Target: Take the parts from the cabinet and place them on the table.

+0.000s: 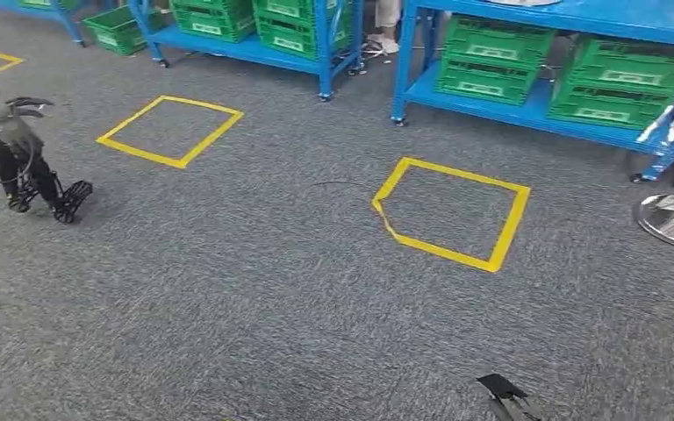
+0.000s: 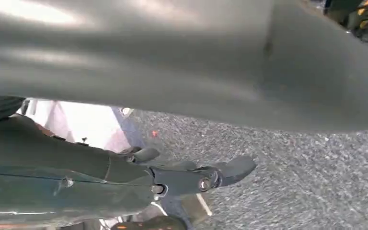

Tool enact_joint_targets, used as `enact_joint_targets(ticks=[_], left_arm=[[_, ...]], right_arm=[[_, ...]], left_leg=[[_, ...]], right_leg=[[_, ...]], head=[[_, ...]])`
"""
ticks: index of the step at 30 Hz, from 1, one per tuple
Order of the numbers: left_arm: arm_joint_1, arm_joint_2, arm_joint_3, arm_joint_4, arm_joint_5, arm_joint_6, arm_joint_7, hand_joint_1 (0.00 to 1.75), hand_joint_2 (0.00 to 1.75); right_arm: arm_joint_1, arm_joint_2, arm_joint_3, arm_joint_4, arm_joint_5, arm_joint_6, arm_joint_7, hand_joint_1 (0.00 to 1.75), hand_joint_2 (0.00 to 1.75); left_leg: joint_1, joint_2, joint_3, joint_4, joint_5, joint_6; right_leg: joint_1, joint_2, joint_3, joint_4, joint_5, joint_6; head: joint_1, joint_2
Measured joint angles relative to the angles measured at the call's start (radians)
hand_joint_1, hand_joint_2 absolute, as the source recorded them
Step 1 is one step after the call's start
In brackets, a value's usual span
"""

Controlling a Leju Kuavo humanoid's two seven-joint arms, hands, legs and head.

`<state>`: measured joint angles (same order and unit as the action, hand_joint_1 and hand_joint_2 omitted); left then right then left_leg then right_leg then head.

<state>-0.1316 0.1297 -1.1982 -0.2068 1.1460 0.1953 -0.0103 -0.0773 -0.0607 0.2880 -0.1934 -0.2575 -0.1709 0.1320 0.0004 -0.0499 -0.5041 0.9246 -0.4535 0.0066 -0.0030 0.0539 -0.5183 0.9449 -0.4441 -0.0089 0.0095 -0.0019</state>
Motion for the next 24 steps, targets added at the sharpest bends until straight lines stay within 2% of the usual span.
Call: enact_joint_targets(ticks=[1, 2, 4, 5, 6, 7, 8, 9, 10, 11, 12, 13, 14, 15, 16, 19, 20, 21, 22, 23, 24], left_arm=[[-0.002, 0.000, 0.000, 0.000, 0.000, 0.000, 0.000, 0.00, 0.00], [-0.003, 0.001, 0.000, 0.000, 0.000, 0.000, 0.000, 0.00, 0.00], [-0.004, 0.000, 0.000, 0.000, 0.000, 0.000, 0.000, 0.00, 0.00], [-0.004, -0.002, 0.000, 0.000, 0.000, 0.000, -0.002, 0.00, 0.00], [-0.003, -0.001, 0.000, 0.000, 0.000, 0.000, -0.003, 0.00, 0.00], [-0.003, -0.001, 0.000, 0.000, 0.000, 0.000, -0.005, 0.00, 0.00], [-0.001, -0.001, 0.000, 0.000, 0.000, 0.000, -0.005, 0.00, 0.00], [0.000, 0.000, 0.000, 0.000, 0.000, 0.000, -0.007, 0.00, 0.00], [0.000, 0.000, 0.000, 0.000, 0.001, 0.000, -0.008, 0.00, 0.00], [0.000, 0.000, 0.000, 0.000, 0.001, 0.000, -0.008, 0.00, 0.00], [-0.001, -0.002, 0.000, 0.000, 0.001, 0.000, -0.008, 0.00, 0.00], [-0.001, -0.002, 0.000, 0.000, 0.000, -0.001, -0.008, 0.00, 0.00], [-0.001, -0.003, 0.000, 0.000, 0.000, -0.003, -0.008, 0.00, 0.00], [-0.001, -0.002, 0.000, 0.000, 0.000, -0.003, -0.008, 0.00, 0.00], [-0.002, -0.002, 0.000, 0.000, 0.000, -0.003, -0.008, 0.00, 0.00], [-0.003, -0.001, 0.000, 0.000, 0.000, -0.003, -0.010, 0.00, 0.00], [-0.003, -0.001, 0.000, 0.000, -0.001, -0.003, -0.010, 0.00, 0.00], [-0.003, -0.002, 0.000, 0.000, -0.001, -0.003, -0.011, 0.00, 0.00], [-0.003, -0.002, 0.000, 0.000, -0.001, -0.004, -0.011, 0.00, 0.00], [-0.003, -0.002, 0.000, 0.000, -0.002, -0.004, -0.011, 0.00, 0.00], [-0.002, -0.002, 0.000, 0.000, -0.002, -0.004, -0.011, 0.00, 0.00]], right_arm=[[0.000, 0.000, 0.000, 0.000, 0.000, 0.000, 0.000, 0.00, 0.00], [0.001, 0.000, 0.000, 0.000, 0.000, 0.000, 0.000, 0.00, 0.00], [0.001, 0.000, 0.000, 0.000, 0.000, 0.000, -0.001, 0.00, 0.00], [0.002, 0.000, 0.000, 0.000, 0.000, 0.000, -0.001, 0.00, 0.00], [0.002, 0.000, 0.001, 0.000, 0.000, 0.000, -0.001, 0.00, 0.00], [0.001, 0.000, 0.001, 0.000, 0.000, 0.000, -0.002, 0.00, 0.00], [0.001, 0.000, 0.001, 0.000, 0.000, 0.000, -0.002, 0.00, 0.00], [0.001, 0.000, 0.001, 0.000, 0.000, 0.000, -0.002, 0.00, 0.00], [0.002, 0.000, 0.001, 0.001, 0.000, 0.000, -0.002, 0.00, 0.00], [0.003, 0.000, 0.002, 0.002, 0.000, 0.000, -0.001, 0.00, 0.00], [0.003, 0.000, 0.002, 0.002, 0.000, 0.000, -0.001, 0.00, 0.00], [0.002, -0.001, 0.002, 0.002, 0.000, 0.000, -0.002, 0.00, 0.00], [0.002, -0.002, 0.002, 0.002, 0.000, 0.000, -0.002, 0.00, 0.00], [0.001, -0.002, 0.002, 0.002, 0.000, 0.000, -0.004, 0.00, 0.00], [0.001, -0.002, 0.002, 0.002, 0.000, 0.000, -0.005, 0.00, 0.00], [0.002, -0.001, 0.003, 0.003, 0.000, 0.000, -0.006, 0.00, 0.00], [0.002, -0.001, 0.003, 0.003, 0.000, 0.000, -0.007, 0.00, 0.00], [0.001, -0.001, 0.003, 0.003, 0.000, 0.000, -0.008, 0.00, 0.00], [0.000, -0.002, 0.003, 0.003, 0.000, 0.000, -0.008, 0.00, 0.00], [0.000, -0.002, 0.004, 0.003, 0.000, 0.000, -0.009, 0.00, 0.00], [0.000, -0.002, 0.004, 0.003, -0.003, 0.000, -0.009, 0.00, 0.00]], left_leg=[[-0.002, 0.014, -0.001, -0.002, 0.004, -0.001], [-0.005, 0.017, -0.003, -0.001, 0.004, 0.000], [-0.003, 0.027, -0.001, -0.009, 0.009, 0.012], [0.004, 0.039, 0.005, -0.022, 0.016, 0.018], [0.002, 0.042, 0.007, -0.028, 0.018, 0.021], [0.002, 0.048, 0.007, -0.028, 0.018, 0.026], [0.002, 0.055, 0.006, -0.027, 0.018, 0.026], [0.002, 0.061, 0.006, -0.027, 0.018, 0.026], [0.002, 0.066, 0.006, -0.026, 0.018, 0.026], [0.002, 0.071, 0.007, -0.026, 0.017, 0.025], [0.002, 0.076, 0.007, -0.024, 0.016, 0.023], [0.003, 0.080, 0.009, -0.021, 0.013, 0.020], [0.003, 0.085, 0.012, -0.017, 0.009, 0.015], [-0.002, 0.088, 0.012, -0.012, 0.004, 0.008], [-0.005, 0.090, 0.010, -0.005, 0.002, 0.003], [-0.004, 0.103, 0.012, -0.008, 0.003, -0.008], [0.000, 0.096, 0.008, 0.001, -0.006, -0.017], [0.002, 0.076, -0.005, 0.035, -0.032, -0.022], [0.003, 0.064, -0.039, 0.110, -0.077, -0.026], [0.004, 0.060, -0.084, 0.205, -0.123, -0.030], [0.004, 0.059, -0.126, 0.292, -0.157, -0.031]], right_leg=[[0.000, 0.007, -0.003, 0.000, 0.002, 0.007], [-0.002, 0.009, -0.006, 0.000, 0.003, 0.012], [-0.003, 0.021, -0.009, -0.005, 0.006, 0.025], [-0.007, 0.011, -0.011, 0.008, -0.004, 0.028], [-0.004, -0.013, -0.028, 0.052, -0.037, 0.032], [-0.008, -0.030, -0.064, 0.131, -0.085, 0.035], [-0.007, -0.039, -0.106, 0.225, -0.130, 0.038], [-0.007, -0.042, -0.140, 0.302, -0.160, 0.042], [-0.008, -0.044, -0.158, 0.342, -0.166, 0.046], [-0.010, -0.045, -0.151, 0.329, -0.148, 0.048], [-0.013, -0.048, -0.120, 0.266, -0.110, 0.048], [-0.014, -0.055, -0.064, 0.158, -0.058, 0.048], [-0.015, -0.070, -0.010, 0.058, -0.018, 0.047], [-0.012, -0.098, 0.015, 0.002, -0.023, 0.045], [-0.008, -0.083, 0.012, 0.000, -0.017, 0.033], [-0.005, -0.065, 0.006, 0.003, -0.016, 0.015], [-0.012, -0.060, 0.010, -0.003, -0.009, 0.005], [-0.012, -0.056, 0.008, -0.003, -0.008, 0.002], [-0.012, -0.054, 0.006, -0.003, -0.006, -0.003], [-0.011, -0.049, 0.003, -0.003, -0.005, -0.004], [-0.009, -0.044, 0.001, -0.002, -0.005, -0.005]], head=[[0.001, 0.000], [0.002, 0.000], [0.002, 0.000], [0.001, 0.000], [0.008, 0.000], [0.016, 0.000], [0.019, 0.000], [0.023, 0.000], [0.026, 0.000], [0.029, 0.000], [0.032, 0.000], [0.034, 0.000], [0.037, 0.000], [0.042, 0.000], [0.042, 0.000], [0.026, 0.000], [0.028, 0.000], [0.021, 0.000], [0.011, 0.000], [0.007, 0.000], [0.005, 0.000]])
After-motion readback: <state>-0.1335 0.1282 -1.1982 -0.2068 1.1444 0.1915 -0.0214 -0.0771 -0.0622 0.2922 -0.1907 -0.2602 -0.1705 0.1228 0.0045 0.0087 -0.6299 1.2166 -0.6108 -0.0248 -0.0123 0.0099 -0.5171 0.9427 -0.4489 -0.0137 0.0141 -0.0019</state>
